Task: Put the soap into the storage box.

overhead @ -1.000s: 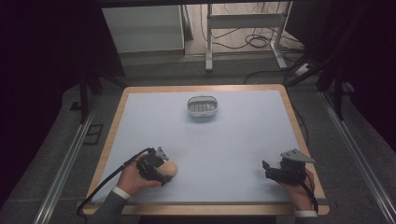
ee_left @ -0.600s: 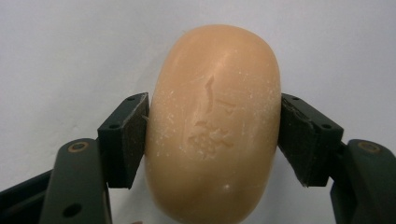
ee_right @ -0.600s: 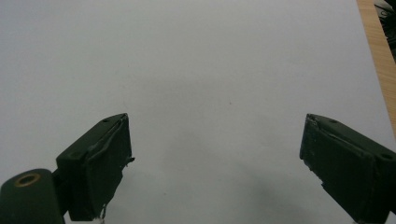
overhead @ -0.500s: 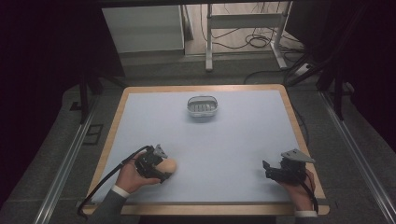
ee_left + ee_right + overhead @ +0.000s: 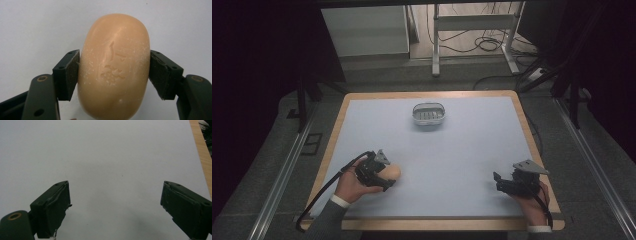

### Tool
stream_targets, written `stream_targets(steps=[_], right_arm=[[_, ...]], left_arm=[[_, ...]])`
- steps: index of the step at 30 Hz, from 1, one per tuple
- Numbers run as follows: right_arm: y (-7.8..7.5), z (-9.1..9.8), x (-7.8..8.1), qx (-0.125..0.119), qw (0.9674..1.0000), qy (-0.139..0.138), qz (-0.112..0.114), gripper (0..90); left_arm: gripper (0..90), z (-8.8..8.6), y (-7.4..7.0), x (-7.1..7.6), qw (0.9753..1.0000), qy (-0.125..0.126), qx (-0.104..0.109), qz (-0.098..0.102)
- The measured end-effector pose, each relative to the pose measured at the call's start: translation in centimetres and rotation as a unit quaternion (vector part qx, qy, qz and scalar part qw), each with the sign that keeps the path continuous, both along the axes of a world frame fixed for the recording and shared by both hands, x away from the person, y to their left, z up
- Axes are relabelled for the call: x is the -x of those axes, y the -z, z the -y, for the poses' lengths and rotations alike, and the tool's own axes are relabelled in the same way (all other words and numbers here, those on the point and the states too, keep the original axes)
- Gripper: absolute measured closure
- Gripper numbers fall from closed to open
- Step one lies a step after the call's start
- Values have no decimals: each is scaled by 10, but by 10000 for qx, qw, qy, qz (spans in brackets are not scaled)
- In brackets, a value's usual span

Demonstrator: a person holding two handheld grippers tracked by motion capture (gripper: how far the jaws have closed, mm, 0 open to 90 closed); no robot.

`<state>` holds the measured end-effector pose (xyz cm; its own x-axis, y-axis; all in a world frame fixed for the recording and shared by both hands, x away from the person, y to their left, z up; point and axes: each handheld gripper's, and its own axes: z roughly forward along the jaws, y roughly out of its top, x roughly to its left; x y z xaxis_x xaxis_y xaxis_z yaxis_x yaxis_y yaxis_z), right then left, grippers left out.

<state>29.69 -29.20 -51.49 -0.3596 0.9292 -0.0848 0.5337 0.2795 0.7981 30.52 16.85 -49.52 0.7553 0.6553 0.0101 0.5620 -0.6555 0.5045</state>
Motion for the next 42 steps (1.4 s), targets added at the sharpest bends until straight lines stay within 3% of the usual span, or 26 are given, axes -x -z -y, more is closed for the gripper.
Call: stream_targets(steps=[9, 16, 21, 42], right_arm=[[-1, 1, 0, -34, 10000, -5, 11, 92], [-1, 0, 0, -32, 10000, -14, 13, 92], [-1, 0, 0, -30, 10000, -24, 13, 92], [-1, 0, 0, -41, 10000, -77, 33, 91]], left_arm=[[309, 0, -6, -5, 9999, -40, 102, 66], [309, -2, -8, -7, 10000, -44, 55, 67], [310, 1, -14, -11, 9998, -42, 92, 177], [312, 14, -25, -29, 9996, -2, 137, 259]])
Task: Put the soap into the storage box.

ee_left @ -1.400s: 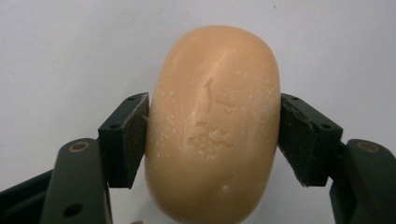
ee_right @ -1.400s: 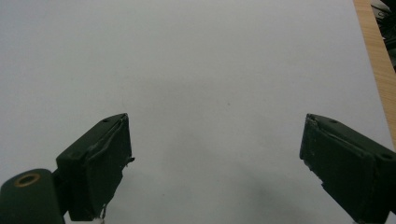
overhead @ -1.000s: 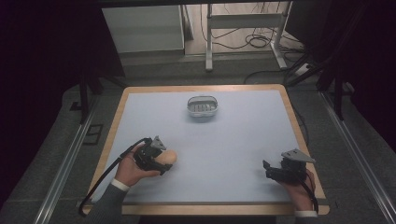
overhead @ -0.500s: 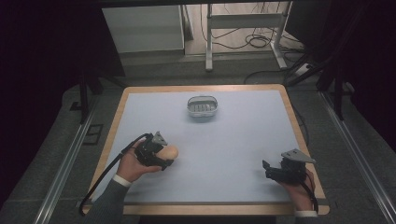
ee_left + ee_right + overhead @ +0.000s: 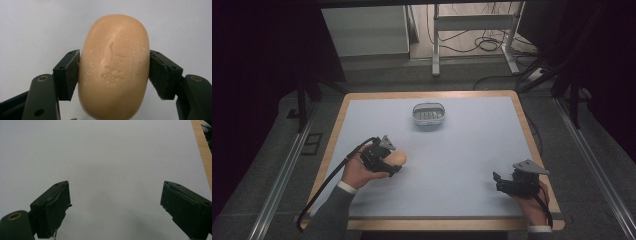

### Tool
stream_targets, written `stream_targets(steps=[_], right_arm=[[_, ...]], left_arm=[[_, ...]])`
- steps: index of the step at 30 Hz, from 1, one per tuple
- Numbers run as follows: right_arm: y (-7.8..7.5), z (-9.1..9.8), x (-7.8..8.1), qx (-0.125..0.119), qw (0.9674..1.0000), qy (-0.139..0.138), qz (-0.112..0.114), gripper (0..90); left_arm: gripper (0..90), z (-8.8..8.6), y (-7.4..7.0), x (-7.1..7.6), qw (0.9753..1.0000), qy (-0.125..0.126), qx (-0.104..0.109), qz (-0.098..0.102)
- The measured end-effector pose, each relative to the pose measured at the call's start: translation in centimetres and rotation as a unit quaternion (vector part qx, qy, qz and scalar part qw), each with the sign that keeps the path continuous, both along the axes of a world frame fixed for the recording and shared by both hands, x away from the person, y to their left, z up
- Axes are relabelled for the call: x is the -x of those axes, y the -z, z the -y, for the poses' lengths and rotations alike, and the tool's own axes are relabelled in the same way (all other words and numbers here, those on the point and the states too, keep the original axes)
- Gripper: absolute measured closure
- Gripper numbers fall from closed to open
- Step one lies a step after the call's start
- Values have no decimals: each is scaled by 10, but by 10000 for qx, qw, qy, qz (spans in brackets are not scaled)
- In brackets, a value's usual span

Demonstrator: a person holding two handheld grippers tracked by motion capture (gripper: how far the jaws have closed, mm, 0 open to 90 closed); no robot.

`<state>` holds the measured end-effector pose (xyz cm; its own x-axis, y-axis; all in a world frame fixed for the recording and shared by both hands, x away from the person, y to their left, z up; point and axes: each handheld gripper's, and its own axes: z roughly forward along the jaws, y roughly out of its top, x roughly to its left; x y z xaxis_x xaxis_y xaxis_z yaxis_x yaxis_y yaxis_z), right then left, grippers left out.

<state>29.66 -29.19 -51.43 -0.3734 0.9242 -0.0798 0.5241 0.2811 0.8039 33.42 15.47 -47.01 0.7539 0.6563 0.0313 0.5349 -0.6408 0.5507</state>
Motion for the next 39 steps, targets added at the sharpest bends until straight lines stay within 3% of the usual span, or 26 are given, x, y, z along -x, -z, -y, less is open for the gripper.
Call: stream_targets(steps=[24, 33, 35, 39], right_arm=[[1, 1, -1, 28, 10000, 42, -34, 91], [2, 2, -2, 15, 10000, 54, -48, 92], [3, 2, -2, 28, 10000, 46, -51, 92], [3, 1, -1, 17, 10000, 44, -55, 92]], left_arm=[[314, 9, -10, -16, 10000, 32, 30, 28], [316, 8, -8, -24, 9999, -100, 140, 17], [315, 10, -10, -26, 10000, -69, 40, 59], [316, 13, -14, -29, 9999, -35, 67, 72]])
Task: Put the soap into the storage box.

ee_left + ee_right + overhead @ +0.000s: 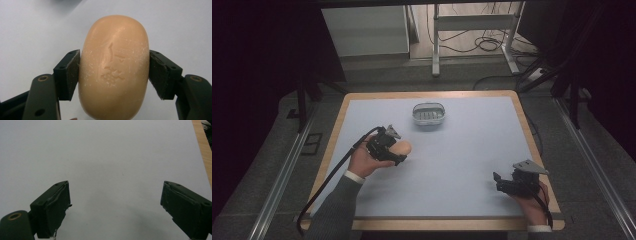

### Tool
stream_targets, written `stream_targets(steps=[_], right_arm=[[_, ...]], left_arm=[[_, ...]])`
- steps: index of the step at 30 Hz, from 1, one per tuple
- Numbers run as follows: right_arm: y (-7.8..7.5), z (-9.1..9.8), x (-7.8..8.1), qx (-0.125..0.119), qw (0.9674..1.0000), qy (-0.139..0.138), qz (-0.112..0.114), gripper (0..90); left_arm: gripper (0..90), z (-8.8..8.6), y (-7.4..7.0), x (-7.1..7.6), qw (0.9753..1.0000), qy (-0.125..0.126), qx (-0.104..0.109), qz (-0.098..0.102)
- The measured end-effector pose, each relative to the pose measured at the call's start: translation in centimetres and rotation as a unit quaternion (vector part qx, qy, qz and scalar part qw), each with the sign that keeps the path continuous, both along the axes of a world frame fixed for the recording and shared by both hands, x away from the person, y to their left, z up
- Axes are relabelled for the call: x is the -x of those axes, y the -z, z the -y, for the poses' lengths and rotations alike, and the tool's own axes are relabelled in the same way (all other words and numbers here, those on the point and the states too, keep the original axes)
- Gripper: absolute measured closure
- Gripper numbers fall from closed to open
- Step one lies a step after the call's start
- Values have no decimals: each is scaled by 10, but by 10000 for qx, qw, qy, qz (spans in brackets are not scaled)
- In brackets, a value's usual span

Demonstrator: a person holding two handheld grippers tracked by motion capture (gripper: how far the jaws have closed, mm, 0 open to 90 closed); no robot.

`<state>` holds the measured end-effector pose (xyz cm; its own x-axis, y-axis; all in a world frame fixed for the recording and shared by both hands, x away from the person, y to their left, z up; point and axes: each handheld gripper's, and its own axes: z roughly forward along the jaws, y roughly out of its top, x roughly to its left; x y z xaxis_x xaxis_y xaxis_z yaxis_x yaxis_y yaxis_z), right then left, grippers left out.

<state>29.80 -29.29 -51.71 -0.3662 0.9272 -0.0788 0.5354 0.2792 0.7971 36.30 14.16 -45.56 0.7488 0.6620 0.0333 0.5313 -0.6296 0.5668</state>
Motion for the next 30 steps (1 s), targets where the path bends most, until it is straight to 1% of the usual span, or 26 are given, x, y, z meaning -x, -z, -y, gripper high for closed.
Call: stream_targets(steps=[2, 3, 8, 10, 11, 13, 16, 21, 30], right_arm=[[0, 0, 0, 3, 10000, -3, 0, 92], [0, 0, 0, 5, 10000, -5, 4, 92], [0, 2, 0, 11, 10000, 10, 3, 92], [1, 2, 0, 16, 10000, 8, -3, 92], [1, 2, 0, 16, 10000, 8, -3, 92], [1, 1, -1, 21, 10000, 3, -9, 92], [1, 0, -1, 31, 10000, 0, -13, 91], [2, 0, -1, 35, 10000, 4, -21, 92], [2, 1, -1, 42, 10000, 20, -21, 91]], left_arm=[[316, 2, -2, -2, 10000, 5, 43, -5], [317, 3, -3, -3, 10000, 29, -1, 12], [317, 7, -6, -8, 10000, 38, 7, 34], [318, 7, -6, -10, 9999, 49, 83, 40], [318, 7, -6, -11, 9999, 33, 108, 16], [319, 6, -5, -13, 10000, 10, 68, 26], [321, 5, -4, -16, 10000, -9, 63, 19], [322, 3, -4, -20, 9999, -74, 148, 18], [324, 0, -3, -26, 9998, -134, 172, 31]])
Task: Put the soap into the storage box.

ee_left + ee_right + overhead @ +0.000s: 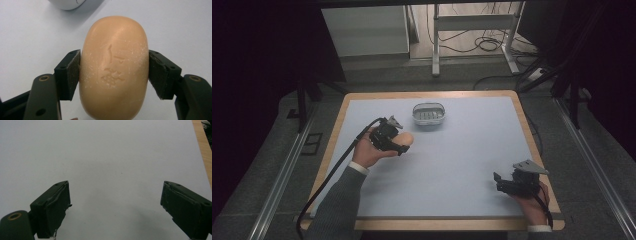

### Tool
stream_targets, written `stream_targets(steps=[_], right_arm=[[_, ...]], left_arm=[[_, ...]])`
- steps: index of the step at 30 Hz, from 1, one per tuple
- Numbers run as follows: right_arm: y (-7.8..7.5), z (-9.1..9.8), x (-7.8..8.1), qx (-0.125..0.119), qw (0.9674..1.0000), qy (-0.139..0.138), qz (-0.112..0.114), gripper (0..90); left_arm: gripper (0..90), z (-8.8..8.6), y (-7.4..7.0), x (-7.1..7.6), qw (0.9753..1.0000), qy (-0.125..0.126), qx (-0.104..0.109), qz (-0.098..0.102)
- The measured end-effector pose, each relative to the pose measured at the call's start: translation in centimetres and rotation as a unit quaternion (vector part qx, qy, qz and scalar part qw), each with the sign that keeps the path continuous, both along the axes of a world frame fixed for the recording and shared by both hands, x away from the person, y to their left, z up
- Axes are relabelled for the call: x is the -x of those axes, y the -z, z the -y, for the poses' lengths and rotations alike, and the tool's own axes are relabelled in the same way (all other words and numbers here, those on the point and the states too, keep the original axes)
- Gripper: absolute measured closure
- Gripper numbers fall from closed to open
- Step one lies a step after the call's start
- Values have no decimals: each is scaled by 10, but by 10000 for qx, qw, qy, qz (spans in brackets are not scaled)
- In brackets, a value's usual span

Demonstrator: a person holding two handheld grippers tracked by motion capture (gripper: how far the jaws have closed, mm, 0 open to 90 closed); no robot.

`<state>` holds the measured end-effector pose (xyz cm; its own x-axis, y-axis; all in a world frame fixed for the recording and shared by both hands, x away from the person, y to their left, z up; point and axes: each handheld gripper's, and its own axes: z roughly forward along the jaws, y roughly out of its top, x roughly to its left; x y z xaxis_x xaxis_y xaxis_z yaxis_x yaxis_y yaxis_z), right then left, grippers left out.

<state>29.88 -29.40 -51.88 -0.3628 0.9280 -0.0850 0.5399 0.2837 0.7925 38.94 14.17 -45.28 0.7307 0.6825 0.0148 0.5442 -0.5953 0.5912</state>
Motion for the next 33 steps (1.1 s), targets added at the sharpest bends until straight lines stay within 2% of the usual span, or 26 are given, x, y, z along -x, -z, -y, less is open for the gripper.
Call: stream_targets(steps=[4, 21, 24, 33], right_arm=[[0, 0, 0, 12, 10000, -1, 0, 92], [0, 0, 0, 18, 10000, 11, -11, 92], [0, 0, 0, 20, 10000, 8, 2, 91], [0, 0, 0, 22, 10000, 10, 1, 92]], left_arm=[[324, 1, -1, -2, 10000, 7, -57, 4], [325, 9, -14, -12, 9999, 87, -50, 93], [325, 10, -17, -13, 9999, 89, 3, 122], [325, 15, -22, -22, 9998, 94, -57, 154]])
